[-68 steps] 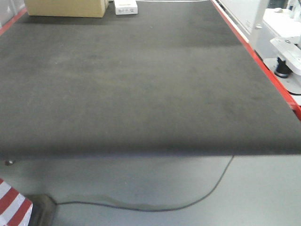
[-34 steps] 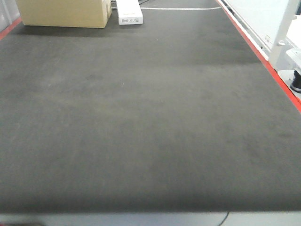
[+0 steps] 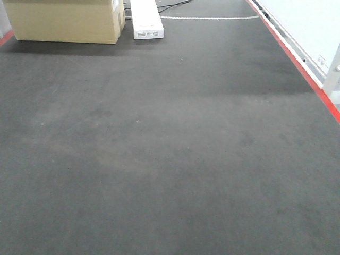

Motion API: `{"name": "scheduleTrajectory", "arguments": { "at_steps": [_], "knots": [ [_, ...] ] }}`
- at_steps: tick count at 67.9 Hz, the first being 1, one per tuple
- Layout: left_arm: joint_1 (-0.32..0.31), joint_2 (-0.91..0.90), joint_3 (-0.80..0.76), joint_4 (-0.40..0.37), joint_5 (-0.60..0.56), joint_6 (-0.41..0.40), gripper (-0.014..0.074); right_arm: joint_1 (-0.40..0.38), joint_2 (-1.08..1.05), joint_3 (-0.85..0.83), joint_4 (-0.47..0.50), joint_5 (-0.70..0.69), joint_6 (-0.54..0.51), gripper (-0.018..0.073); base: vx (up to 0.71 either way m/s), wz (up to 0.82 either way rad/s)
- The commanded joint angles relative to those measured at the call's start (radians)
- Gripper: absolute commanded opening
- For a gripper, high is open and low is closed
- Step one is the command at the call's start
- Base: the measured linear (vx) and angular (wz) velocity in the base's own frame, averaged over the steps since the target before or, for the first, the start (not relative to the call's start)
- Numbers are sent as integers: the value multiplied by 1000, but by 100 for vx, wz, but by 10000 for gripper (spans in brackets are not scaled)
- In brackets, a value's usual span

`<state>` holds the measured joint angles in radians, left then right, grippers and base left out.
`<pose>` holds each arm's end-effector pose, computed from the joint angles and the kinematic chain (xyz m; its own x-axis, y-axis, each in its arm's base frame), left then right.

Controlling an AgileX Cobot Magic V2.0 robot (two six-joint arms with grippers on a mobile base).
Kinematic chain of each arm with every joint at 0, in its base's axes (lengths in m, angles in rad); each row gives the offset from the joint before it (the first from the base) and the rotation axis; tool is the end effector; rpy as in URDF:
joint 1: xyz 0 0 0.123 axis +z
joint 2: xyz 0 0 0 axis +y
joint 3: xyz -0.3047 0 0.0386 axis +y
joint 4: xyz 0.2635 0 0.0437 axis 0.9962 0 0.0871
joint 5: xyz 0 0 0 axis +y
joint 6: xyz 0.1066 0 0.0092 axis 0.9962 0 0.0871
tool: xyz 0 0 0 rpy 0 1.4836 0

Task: Move and align brake pads A on conveyor
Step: 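Hold both brake pads above the conveyor belt surface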

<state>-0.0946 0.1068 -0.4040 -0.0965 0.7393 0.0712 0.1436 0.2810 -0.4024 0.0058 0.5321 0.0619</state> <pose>0.0396 -0.0107 0.2758 -0.3438 0.0324 -0.9385 0.1548 0.9877 -0.0226 0.0748 0.0111 0.2857 -0.3237 0.0207 -0.9459 -0.1245 0.9901 0.0643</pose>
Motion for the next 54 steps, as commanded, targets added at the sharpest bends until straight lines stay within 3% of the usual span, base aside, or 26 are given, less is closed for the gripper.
{"name": "scheduleTrajectory", "arguments": {
  "at_steps": [1,54],
  "knots": [
    [-7,15,-29,-11,-93,-10,-6,-2,9,-30,-6,-91,-8,-4,23,1],
    [-7,15,-29,-11,-93,-10,-6,-2,9,-30,-6,-91,-8,-4,8,1]
  ]
}}
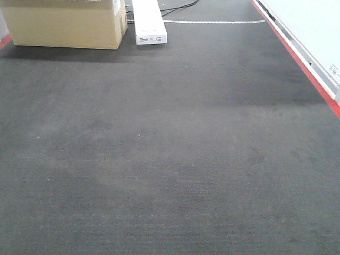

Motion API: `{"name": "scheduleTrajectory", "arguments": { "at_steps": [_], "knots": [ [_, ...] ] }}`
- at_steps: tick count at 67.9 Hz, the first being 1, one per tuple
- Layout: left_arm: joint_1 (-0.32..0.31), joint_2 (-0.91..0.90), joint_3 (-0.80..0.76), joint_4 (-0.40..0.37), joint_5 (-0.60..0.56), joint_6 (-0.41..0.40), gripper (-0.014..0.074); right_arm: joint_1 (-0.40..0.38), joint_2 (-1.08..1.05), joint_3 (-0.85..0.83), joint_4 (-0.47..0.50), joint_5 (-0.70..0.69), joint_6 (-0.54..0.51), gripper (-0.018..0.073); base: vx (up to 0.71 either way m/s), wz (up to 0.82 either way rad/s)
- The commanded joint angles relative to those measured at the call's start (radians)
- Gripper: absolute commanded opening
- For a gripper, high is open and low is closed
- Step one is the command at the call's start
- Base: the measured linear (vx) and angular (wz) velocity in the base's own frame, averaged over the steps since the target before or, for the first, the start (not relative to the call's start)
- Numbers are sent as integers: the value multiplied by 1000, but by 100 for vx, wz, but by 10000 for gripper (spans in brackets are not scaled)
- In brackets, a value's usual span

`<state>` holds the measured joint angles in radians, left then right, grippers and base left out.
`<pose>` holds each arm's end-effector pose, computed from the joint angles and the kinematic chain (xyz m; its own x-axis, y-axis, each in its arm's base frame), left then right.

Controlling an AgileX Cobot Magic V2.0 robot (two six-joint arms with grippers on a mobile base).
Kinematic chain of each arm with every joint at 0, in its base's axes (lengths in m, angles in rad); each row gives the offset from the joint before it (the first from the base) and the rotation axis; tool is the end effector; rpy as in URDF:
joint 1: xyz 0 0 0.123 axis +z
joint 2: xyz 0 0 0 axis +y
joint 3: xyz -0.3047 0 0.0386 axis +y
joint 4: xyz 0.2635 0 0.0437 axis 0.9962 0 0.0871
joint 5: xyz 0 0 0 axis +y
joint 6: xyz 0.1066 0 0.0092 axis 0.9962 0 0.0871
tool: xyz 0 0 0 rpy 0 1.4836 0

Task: Move and align brake pads A on conveyor
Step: 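Hold both brake pads above the conveyor belt surface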

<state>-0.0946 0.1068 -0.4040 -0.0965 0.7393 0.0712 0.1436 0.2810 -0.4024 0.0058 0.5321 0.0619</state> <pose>0.0396 -0.0107 0.2758 -0.3438 0.0324 -0.9385 0.1548 0.9877 -0.0226 0.0748 0.0111 0.2857 -0.3237 0.0207 -0.9459 -0.1245 0.9901 0.0643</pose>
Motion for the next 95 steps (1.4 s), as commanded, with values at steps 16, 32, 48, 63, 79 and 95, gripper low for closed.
{"name": "scheduleTrajectory", "arguments": {
  "at_steps": [16,32,48,63,79,95],
  "knots": [
    [-7,15,-29,-11,-93,-10,-6,-2,9,-30,-6,-91,-8,-4,0,0],
    [-7,15,-29,-11,-94,-10,-6,-2,9,-30,-6,-92,-8,-4,0,0],
    [-7,15,-29,-11,-97,-10,-6,-2,9,-30,-6,-92,-8,-4,0,0],
    [-7,121,-63,-1,-145,-65,-5,-2,9,-30,-6,-92,-8,-4,0,0],
    [-7,519,-227,46,-132,-212,1,-2,9,-30,-6,-92,-8,-4,0,0],
    [-4,885,-380,42,-129,-227,4,-2,9,-30,-6,-92,-8,-4,0,0]
  ]
}}
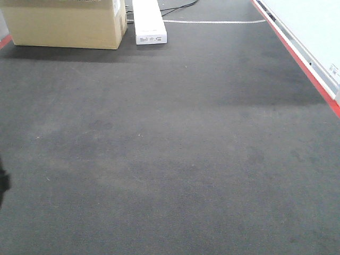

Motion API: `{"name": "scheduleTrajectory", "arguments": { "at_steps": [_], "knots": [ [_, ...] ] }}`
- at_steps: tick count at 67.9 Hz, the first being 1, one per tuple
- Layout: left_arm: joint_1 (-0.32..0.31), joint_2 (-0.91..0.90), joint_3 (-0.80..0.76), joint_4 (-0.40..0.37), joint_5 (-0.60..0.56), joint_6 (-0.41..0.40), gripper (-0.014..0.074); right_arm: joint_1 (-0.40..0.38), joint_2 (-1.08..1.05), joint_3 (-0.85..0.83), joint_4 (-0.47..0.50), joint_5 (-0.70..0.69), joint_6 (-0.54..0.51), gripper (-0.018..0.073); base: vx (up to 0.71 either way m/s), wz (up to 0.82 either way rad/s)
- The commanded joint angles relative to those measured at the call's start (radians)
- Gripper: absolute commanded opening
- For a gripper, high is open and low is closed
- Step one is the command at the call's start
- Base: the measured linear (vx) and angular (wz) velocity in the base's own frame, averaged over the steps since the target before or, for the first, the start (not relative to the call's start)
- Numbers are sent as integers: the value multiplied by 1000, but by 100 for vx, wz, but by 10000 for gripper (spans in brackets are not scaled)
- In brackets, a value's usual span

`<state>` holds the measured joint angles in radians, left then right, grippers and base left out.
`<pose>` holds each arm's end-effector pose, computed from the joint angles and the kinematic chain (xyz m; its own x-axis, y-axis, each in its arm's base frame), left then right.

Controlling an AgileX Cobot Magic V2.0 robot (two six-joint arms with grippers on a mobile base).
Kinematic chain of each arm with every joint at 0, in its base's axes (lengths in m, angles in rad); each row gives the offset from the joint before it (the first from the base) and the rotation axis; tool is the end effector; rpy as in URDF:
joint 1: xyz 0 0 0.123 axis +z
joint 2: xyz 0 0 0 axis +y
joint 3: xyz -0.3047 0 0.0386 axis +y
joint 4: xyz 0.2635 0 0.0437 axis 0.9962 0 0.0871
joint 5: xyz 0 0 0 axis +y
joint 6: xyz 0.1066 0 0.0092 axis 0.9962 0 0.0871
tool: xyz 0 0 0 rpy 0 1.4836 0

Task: Move and align brake pads A on conveyor
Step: 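Hold both brake pads above the conveyor belt surface, then lower the left gripper and release its brake pad onto the belt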

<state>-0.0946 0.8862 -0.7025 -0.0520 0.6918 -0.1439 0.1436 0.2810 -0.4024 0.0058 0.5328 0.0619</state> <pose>0.1785 -0.0205 0.3024 -0.7151 -0.1158 -0.6893 -0.0133 0.9883 -0.1522 0.0748 0.0111 0.2857 -0.3243 0.0206 -0.9457 -0.1245 0.9901 0.0643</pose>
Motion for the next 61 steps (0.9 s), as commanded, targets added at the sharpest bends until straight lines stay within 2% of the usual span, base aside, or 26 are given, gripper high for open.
{"name": "scheduleTrajectory", "arguments": {
  "at_steps": [1,21,37,46,61],
  "knots": [
    [-4,126,-90,-2,-82,-12,5,-2,9,-30,-6,-93,-8,-4,0,0],
    [-4,520,-235,-1,-77,-13,23,-2,9,-30,-6,-93,-8,-4,0,0],
    [-4,732,-329,-3,-51,-13,81,-2,9,-30,-6,-93,-8,-4,0,0],
    [-4,803,-381,2,-13,-6,174,-2,9,-30,-6,-93,-8,-4,0,0],
    [-4,831,-404,6,-20,3,424,-2,9,-30,-6,-93,-8,-4,0,0]
  ]
}}
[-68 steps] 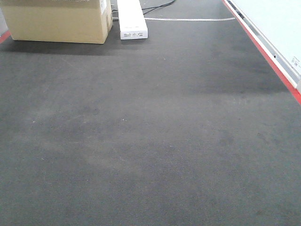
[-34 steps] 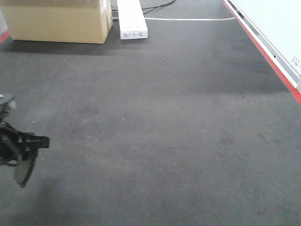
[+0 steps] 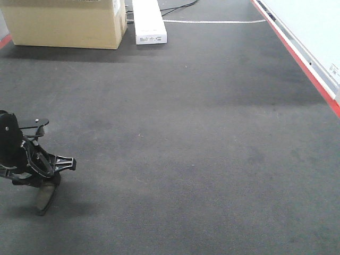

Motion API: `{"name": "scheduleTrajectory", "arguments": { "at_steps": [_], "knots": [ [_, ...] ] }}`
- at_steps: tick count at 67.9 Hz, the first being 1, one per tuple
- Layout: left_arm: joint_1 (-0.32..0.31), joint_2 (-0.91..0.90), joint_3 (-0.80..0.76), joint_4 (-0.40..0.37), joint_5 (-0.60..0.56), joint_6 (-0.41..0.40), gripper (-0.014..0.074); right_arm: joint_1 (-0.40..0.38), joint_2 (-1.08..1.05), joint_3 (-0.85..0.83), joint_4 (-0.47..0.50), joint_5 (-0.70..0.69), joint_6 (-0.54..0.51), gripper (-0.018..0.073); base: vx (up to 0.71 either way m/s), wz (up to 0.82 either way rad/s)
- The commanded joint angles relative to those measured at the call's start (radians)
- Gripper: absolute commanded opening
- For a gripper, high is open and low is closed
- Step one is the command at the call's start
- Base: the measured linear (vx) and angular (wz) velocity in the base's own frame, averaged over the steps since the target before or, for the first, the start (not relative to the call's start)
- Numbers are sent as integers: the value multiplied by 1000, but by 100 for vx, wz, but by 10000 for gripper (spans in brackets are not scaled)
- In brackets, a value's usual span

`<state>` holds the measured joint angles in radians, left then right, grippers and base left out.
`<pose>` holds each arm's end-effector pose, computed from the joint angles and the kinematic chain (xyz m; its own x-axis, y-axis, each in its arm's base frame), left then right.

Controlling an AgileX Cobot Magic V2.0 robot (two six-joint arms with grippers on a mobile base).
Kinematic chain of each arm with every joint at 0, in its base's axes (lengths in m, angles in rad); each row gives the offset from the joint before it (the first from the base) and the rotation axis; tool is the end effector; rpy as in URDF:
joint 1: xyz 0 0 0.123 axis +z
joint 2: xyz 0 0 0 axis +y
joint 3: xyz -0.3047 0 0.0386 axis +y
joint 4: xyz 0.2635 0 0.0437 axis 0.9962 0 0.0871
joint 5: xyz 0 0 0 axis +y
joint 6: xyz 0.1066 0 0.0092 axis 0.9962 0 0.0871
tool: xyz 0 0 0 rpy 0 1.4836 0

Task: Move and align brake pads A on conveyor
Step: 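Lower the left gripper and release its brake pad onto the belt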

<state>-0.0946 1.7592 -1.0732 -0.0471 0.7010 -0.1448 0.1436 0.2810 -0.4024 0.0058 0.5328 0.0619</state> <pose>0.3532 -0.0368 0.1789 -0.9619 -0.0893 -0.2586 -0.0716 0.9945 -0.0770 0.0748 0.0111 0.2857 -0.3243 0.0206 -0.9457 -0.1245 0.9901 0.0643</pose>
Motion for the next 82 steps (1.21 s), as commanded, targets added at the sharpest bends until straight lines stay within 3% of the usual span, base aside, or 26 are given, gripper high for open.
{"name": "scheduleTrajectory", "arguments": {
  "at_steps": [1,11,42,65,82],
  "knots": [
    [-4,-43,-34,4,-30,7,436,-2,9,-30,-6,-93,-8,-4,0,0],
    [-4,-83,-34,28,-24,7,504,-2,9,-30,-6,-93,-8,-4,0,0],
    [-4,-563,19,27,-27,58,503,-2,9,-30,-6,-93,-8,-4,0,0],
    [-4,-1108,429,98,-250,58,503,-2,9,-30,-6,-93,-8,-4,0,0],
    [-4,-1441,623,62,-228,47,503,-2,9,-30,-6,-93,-8,-4,0,0]
  ]
}}
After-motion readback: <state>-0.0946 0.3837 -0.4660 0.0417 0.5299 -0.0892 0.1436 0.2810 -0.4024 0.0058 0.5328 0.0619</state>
